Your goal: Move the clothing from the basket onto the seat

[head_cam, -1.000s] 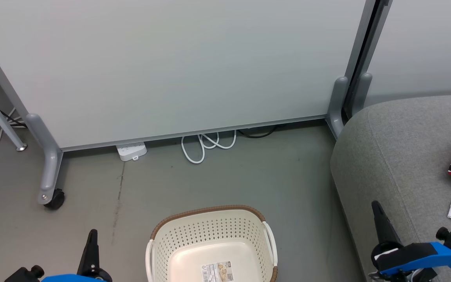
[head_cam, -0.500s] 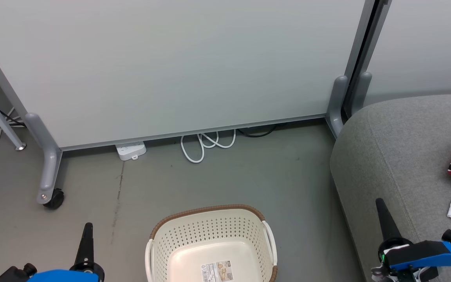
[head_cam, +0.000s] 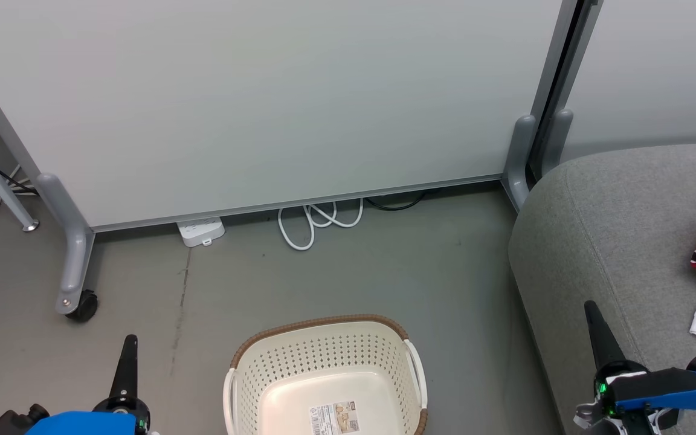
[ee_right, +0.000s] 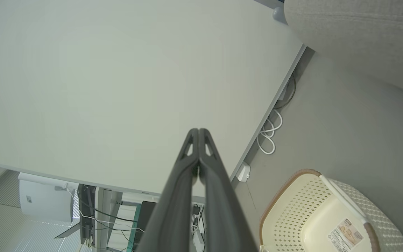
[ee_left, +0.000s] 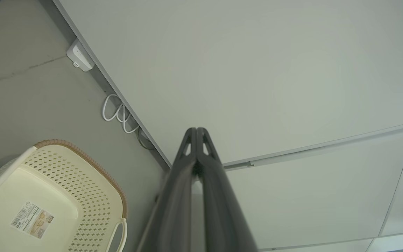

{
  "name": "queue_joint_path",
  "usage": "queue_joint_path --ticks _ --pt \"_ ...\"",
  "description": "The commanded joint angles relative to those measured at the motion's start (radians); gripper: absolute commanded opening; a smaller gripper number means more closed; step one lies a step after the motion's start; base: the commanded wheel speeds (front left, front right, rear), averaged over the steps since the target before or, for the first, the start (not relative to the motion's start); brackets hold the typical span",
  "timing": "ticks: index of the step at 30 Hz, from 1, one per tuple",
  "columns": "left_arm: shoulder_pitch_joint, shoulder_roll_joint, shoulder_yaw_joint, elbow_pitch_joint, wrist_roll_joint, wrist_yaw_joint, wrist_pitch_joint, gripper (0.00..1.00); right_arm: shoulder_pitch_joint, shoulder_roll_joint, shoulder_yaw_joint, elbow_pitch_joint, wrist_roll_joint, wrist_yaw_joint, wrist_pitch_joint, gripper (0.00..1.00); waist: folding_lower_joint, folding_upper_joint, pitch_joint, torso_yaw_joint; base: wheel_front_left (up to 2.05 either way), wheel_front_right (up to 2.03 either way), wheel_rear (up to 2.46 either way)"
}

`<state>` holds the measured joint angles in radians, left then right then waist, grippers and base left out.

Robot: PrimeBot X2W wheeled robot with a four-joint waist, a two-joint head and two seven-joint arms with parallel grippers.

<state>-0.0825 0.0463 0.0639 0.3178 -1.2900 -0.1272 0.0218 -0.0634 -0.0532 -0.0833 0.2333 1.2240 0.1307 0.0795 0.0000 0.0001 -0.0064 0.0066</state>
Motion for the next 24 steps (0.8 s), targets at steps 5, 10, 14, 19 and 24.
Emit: queue_joint_path --ticks 5,10,14,19,24 --pt "-0.024 0.006 0.015 -0.021 -0.054 -0.004 0.018 0.00 -0.028 0.002 -0.007 -0.002 0.066 0.000 0.007 0.00 0.0000 -0.0001 0.001 -0.001 0.00 0.00 0.00" --pt "-0.026 0.006 0.020 -0.029 -0.092 -0.004 0.029 0.00 -0.031 0.002 -0.011 -0.001 0.112 0.000 0.011 0.00 0.0000 -0.0001 0.002 -0.001 0.00 0.00 0.00" --pt "-0.027 0.006 0.023 -0.033 -0.115 -0.005 0.035 0.00 -0.032 0.002 -0.013 0.000 0.140 0.000 0.014 0.00 0.0000 -0.0001 0.003 -0.002 0.00 0.00 0.00" --pt "-0.027 0.006 0.028 -0.041 -0.150 -0.005 0.046 0.00 -0.036 0.002 -0.016 0.003 0.182 0.000 0.017 0.00 0.0000 -0.0001 0.004 -0.003 0.00 0.00 0.00" --pt "-0.027 0.006 0.034 -0.049 -0.185 -0.005 0.056 0.00 -0.040 0.003 -0.019 0.005 0.225 0.000 0.022 0.00 0.0000 -0.0001 0.005 -0.003 0.00 0.00 0.00"
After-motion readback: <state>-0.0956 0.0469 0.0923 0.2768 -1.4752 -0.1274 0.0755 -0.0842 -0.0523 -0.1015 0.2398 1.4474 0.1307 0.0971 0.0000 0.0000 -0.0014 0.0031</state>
